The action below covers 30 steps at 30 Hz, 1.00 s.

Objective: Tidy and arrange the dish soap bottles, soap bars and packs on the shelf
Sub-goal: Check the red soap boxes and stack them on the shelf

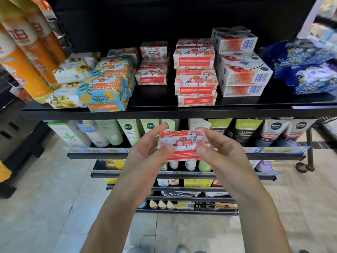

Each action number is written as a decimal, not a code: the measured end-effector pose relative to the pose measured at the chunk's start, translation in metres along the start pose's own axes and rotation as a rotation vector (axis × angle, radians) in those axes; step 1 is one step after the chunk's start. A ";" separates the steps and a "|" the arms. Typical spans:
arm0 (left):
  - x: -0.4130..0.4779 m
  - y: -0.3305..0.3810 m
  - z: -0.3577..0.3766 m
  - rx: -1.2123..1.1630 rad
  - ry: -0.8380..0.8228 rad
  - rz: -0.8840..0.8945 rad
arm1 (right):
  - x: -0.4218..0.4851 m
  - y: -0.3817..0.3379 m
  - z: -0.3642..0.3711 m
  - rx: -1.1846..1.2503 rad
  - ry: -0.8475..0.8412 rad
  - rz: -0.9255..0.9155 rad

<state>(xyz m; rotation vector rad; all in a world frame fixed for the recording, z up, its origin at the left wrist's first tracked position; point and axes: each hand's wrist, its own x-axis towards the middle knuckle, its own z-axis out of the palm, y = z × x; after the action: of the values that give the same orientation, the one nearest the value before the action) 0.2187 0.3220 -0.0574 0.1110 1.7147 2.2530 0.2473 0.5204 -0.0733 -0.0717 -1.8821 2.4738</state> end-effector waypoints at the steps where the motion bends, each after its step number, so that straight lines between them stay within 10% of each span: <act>1: 0.000 0.001 0.000 -0.003 0.008 0.003 | -0.001 0.001 -0.001 -0.004 -0.018 -0.025; 13: 0.002 -0.004 -0.003 -0.040 0.069 0.016 | 0.001 0.006 -0.004 0.004 -0.137 -0.124; 20: 0.003 -0.002 0.000 0.053 0.056 0.104 | 0.006 0.008 0.006 0.005 0.072 -0.052; 30: 0.019 -0.002 -0.005 0.660 0.017 0.428 | 0.014 -0.004 0.006 0.021 0.157 -0.023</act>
<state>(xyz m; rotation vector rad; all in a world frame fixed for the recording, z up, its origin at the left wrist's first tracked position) 0.1999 0.3237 -0.0633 0.6551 2.5719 1.8238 0.2332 0.5166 -0.0686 -0.2346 -1.7841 2.3943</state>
